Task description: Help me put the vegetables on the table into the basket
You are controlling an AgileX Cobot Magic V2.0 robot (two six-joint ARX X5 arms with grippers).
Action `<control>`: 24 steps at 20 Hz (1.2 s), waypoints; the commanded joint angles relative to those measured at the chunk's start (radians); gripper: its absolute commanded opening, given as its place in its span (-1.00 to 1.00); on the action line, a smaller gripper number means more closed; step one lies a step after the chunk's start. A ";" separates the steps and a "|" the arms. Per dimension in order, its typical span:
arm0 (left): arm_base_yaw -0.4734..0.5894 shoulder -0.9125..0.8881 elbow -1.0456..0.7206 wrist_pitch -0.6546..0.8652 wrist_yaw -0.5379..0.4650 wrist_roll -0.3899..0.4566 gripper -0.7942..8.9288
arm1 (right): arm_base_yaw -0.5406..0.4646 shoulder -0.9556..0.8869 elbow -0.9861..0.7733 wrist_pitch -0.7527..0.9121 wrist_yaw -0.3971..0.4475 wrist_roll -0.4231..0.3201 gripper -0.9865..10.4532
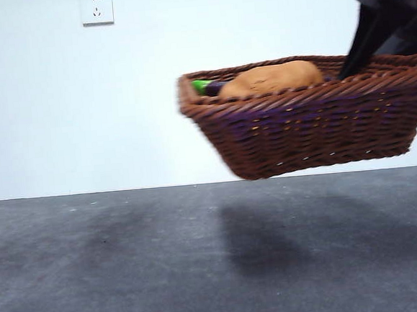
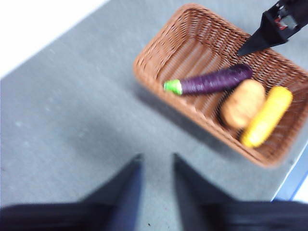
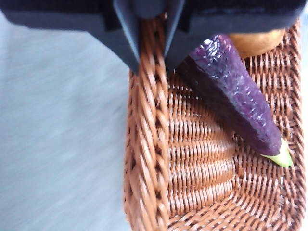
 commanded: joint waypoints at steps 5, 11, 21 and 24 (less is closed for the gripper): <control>0.004 -0.118 -0.005 -0.084 0.003 -0.047 -0.85 | -0.140 0.157 0.089 -0.046 -0.031 -0.113 -0.85; 0.004 -0.138 -0.005 -0.120 -0.097 -0.047 -0.85 | -0.227 0.389 0.282 -0.182 0.037 -0.253 -0.85; 0.004 -0.137 -0.005 -0.119 -0.097 -0.051 -0.85 | -0.264 0.599 0.286 -0.134 0.098 -0.300 -0.85; 0.004 -0.137 -0.005 -0.119 -0.097 -0.065 -0.85 | -0.264 0.639 0.286 -0.121 0.142 -0.309 -0.85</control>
